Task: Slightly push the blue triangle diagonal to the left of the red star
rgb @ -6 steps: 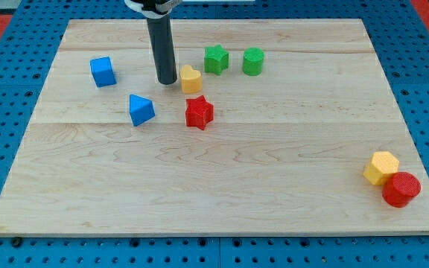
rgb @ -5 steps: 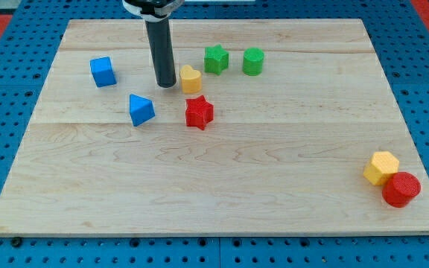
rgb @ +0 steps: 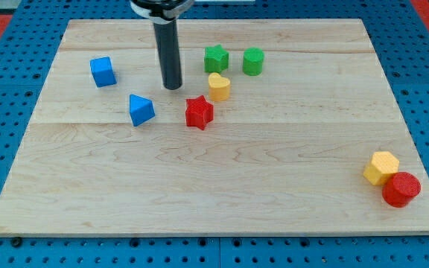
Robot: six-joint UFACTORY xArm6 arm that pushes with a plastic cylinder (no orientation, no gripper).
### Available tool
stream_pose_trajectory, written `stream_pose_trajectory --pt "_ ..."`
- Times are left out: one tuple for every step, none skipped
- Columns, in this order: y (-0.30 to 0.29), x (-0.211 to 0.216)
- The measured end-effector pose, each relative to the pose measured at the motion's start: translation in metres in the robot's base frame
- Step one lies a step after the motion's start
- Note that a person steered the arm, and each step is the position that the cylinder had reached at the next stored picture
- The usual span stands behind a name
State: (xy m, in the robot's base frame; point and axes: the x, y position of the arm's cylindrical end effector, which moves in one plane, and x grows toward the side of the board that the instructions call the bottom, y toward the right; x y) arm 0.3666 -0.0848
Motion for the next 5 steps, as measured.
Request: stream_pose_trajectory --pt "-0.035 0.037" --pt "-0.115 0.042" --pt "-0.137 0.029" --pt "-0.142 0.019" --pt "-0.118 -0.006"
